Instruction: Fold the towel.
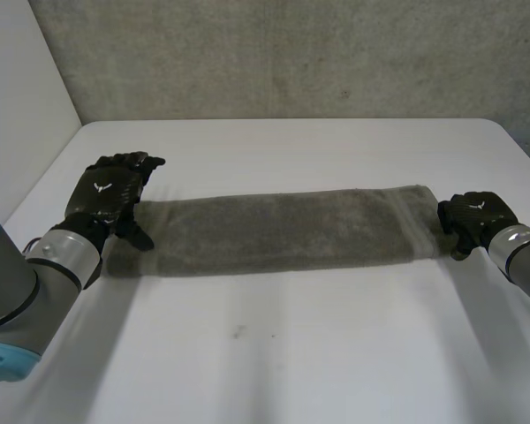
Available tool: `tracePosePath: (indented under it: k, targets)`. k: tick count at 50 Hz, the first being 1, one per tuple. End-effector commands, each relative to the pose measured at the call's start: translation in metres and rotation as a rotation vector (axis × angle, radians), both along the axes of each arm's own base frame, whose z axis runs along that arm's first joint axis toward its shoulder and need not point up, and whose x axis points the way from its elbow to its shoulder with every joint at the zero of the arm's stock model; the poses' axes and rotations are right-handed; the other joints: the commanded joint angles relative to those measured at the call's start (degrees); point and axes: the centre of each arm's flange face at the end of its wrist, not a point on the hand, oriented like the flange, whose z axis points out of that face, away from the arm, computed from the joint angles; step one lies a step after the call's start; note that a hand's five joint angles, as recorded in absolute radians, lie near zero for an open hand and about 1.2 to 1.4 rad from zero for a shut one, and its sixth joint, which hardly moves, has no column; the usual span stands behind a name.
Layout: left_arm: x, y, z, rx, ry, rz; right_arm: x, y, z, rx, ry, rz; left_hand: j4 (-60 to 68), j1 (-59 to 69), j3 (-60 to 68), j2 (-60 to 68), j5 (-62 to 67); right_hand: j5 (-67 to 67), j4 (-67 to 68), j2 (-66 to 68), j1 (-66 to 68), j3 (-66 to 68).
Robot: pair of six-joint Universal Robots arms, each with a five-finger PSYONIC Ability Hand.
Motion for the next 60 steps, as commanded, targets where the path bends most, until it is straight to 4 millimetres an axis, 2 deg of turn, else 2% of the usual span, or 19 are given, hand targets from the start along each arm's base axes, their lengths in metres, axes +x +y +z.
tracePosePath:
  k: [1,8,15,23,25,31,34,36,37,39,42,44,45,47,48,50,56,59,60]
  targets:
    - [-0.001,0.0,-0.001,-0.001,0.0,-0.005,-0.003,-0.008,-0.009,-0.015,-0.003,0.009,0.41,-0.07,0.41,0.51,-1.52,1.81,1.9,1.89,1.92,1.79]
    - [-0.001,0.002,-0.002,0.004,0.0,-0.006,-0.005,-0.012,-0.009,-0.024,-0.008,0.012,0.41,-0.07,0.41,0.51,-1.52,34.48,34.57,34.56,34.59,34.46]
    - [-0.001,0.002,-0.002,0.007,0.0,-0.006,-0.009,-0.014,-0.01,-0.027,0.0,0.015,0.41,-0.07,0.41,0.51,-1.52,34.55,34.64,34.63,34.66,34.53]
    - [0.0,0.004,-0.006,0.019,-0.004,-0.006,-0.081,-0.037,0.001,-0.064,0.105,-0.135,0.41,-0.07,0.41,0.51,-1.52,34.55,34.64,34.63,34.66,34.53]
    - [0.001,0.004,-0.006,0.019,-0.004,-0.005,-0.119,-0.045,0.015,-0.097,0.196,-0.197,0.41,-0.07,0.41,0.51,-1.52,34.55,34.64,34.63,34.66,34.53]
    - [0.001,0.006,-0.006,0.022,-0.005,-0.005,-0.126,-0.047,0.033,-0.116,0.248,-0.194,0.41,-0.07,0.41,0.51,-1.52,34.55,34.64,34.63,34.66,34.53]
    - [0.001,0.006,-0.006,0.022,-0.005,-0.006,-0.101,-0.046,0.058,-0.173,0.218,-0.151,0.41,-0.07,0.41,0.51,-1.52,34.55,34.64,34.63,34.66,34.53]
    - [0.0,0.007,-0.007,0.023,-0.005,-0.008,-0.038,-0.034,0.09,-0.257,0.135,-0.033,0.41,-0.07,0.41,0.51,-1.52,34.55,34.64,34.63,34.66,34.53]
    - [0.0,0.007,-0.007,0.023,-0.005,-0.008,-0.038,-0.034,0.09,-0.257,0.135,-0.032,0.41,-0.07,0.41,0.51,-1.52,34.55,34.64,34.63,34.66,34.53]
    - [0.001,0.008,-0.007,0.023,-0.005,-0.008,0.021,-0.019,0.105,-0.298,0.054,0.088,0.41,-0.07,0.41,0.51,-1.52,34.55,34.64,34.63,34.66,34.53]
    - [0.001,0.008,-0.006,0.02,-0.004,-0.008,0.054,-0.007,0.109,-0.311,0.019,0.16,0.41,-0.07,0.41,0.51,-1.52,34.55,34.64,34.63,34.66,34.53]
    - [0.001,0.009,-0.005,0.019,-0.004,-0.007,0.124,0.029,0.11,-0.336,-0.021,0.325,0.41,-0.07,0.41,0.51,-1.52,34.55,34.64,34.63,34.66,34.53]
    - [0.001,0.009,-0.005,0.019,-0.004,-0.006,0.124,0.029,0.11,-0.336,-0.021,0.325,0.41,-0.07,0.41,0.51,-1.52,34.55,34.64,34.63,34.66,34.53]
    - [0.001,0.009,-0.004,0.016,-0.003,-0.008,0.19,0.075,0.098,-0.341,-0.05,0.492,0.41,-0.07,0.41,0.51,-1.52,34.55,34.64,34.63,34.66,34.53]
    - [0.001,0.009,-0.004,0.016,-0.003,-0.008,0.191,0.075,0.098,-0.341,-0.05,0.493,0.41,-0.07,0.41,0.51,-1.52,34.55,34.64,34.63,34.66,34.53]
    - [0.001,0.009,-0.004,0.016,-0.003,-0.008,0.236,0.12,0.073,-0.294,-0.068,0.633,0.41,-0.07,0.41,0.51,-1.52,34.55,34.64,34.63,34.66,34.53]
    - [0.001,0.011,-0.006,0.022,-0.005,-0.008,0.27,0.167,0.011,-0.172,-0.012,0.759,0.41,-0.07,0.41,0.51,-1.52,34.55,34.64,34.63,34.66,34.53]
    - [0.001,0.011,-0.006,0.022,-0.005,-0.01,0.271,0.171,0.004,-0.152,0.003,0.765,0.41,-0.07,0.41,0.51,-1.52,34.55,34.64,34.63,34.66,34.53]
    - [0.001,0.011,-0.006,0.021,-0.006,-0.01,0.27,0.171,0.004,-0.144,0.01,0.762,0.41,-0.07,0.41,0.51,-1.52,19.96,20.04,20.03,20.06,19.94]
